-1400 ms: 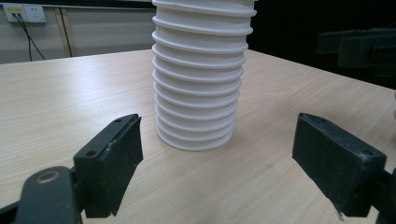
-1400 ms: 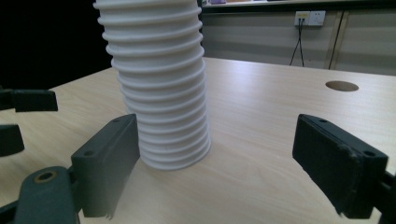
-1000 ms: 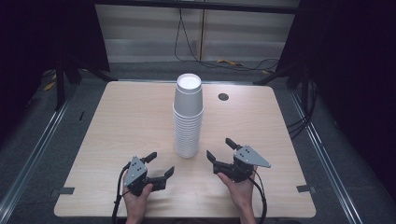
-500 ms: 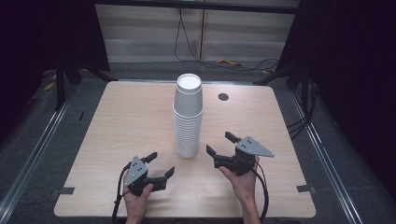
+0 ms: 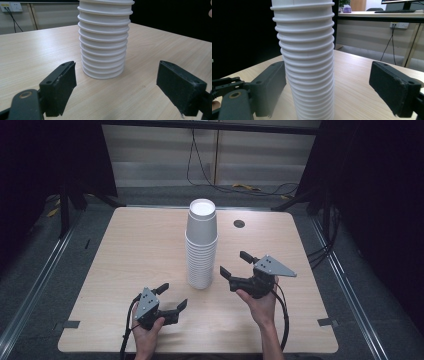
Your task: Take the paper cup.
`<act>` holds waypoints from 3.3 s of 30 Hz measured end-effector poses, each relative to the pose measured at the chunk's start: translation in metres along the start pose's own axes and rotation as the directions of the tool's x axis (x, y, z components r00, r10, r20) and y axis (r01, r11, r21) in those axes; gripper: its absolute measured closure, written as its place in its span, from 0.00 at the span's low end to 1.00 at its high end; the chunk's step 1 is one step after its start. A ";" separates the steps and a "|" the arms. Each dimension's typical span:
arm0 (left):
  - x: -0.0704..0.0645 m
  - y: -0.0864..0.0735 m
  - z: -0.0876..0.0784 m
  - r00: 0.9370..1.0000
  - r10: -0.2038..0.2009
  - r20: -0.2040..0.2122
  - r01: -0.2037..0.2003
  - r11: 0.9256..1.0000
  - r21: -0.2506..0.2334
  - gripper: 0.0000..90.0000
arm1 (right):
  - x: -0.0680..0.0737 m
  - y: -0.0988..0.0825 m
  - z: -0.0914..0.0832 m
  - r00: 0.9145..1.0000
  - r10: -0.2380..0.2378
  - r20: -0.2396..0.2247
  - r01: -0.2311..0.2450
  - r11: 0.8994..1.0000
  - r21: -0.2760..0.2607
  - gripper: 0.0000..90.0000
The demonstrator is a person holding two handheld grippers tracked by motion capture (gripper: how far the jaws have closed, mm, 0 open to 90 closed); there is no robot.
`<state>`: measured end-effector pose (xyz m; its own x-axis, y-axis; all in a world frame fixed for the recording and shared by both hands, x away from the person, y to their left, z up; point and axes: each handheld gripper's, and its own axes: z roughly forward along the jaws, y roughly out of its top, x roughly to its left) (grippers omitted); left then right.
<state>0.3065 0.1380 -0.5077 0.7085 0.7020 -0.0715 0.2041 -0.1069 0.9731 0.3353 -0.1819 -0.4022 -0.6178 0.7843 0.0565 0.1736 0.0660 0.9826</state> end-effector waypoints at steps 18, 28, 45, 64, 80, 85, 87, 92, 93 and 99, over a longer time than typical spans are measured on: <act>-0.002 0.000 0.001 1.000 -0.006 0.004 0.006 1.000 -0.003 0.18 | 0.001 0.047 0.012 0.995 -0.071 -0.069 0.070 0.997 -0.020 0.16; -0.001 0.000 0.000 1.000 0.001 0.004 -0.001 1.000 -0.003 0.18 | 0.006 0.077 0.024 0.986 -0.087 -0.144 0.085 0.996 -0.019 0.15; -0.001 0.000 0.000 1.000 -0.003 0.006 0.003 1.000 -0.003 0.18 | 0.006 0.125 0.046 0.964 -0.122 -0.236 0.132 0.991 0.027 0.15; -0.001 0.000 0.000 1.000 -0.006 0.005 0.006 1.000 -0.008 0.18 | 0.004 0.153 0.076 0.942 -0.143 -0.305 0.201 0.965 0.168 0.15; -0.001 0.000 0.000 1.000 -0.005 0.005 0.005 1.000 -0.008 0.18 | 0.003 0.161 0.093 0.935 -0.142 -0.324 0.228 0.943 0.244 0.19; -0.001 0.000 -0.001 1.000 -0.003 0.006 0.003 1.000 -0.009 0.18 | 0.004 0.162 0.095 0.933 -0.139 -0.332 0.228 0.942 0.248 0.21; -0.001 0.000 -0.001 1.000 -0.006 0.006 0.006 1.000 -0.011 0.18 | 0.004 0.161 0.096 0.931 -0.149 -0.332 0.236 0.942 0.237 0.23; -0.001 0.000 -0.001 1.000 -0.006 0.007 0.006 1.000 -0.011 0.18 | 0.005 0.160 0.095 0.931 -0.150 -0.333 0.234 0.945 0.228 0.23; -0.001 0.000 -0.001 1.000 -0.006 0.007 0.006 1.000 -0.011 0.18 | 0.005 0.160 0.095 0.931 -0.152 -0.332 0.236 0.944 0.229 0.23; -0.001 0.000 -0.001 1.000 -0.004 0.006 0.004 1.000 -0.009 0.18 | 0.005 0.161 0.095 0.931 -0.155 -0.331 0.238 0.944 0.229 0.23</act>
<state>0.3055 0.1378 -0.5078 0.7116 0.6984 -0.0767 0.2010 -0.0978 0.9747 0.4329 -0.1085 -0.2605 -0.8560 0.5154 -0.0408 0.1922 0.3906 0.9002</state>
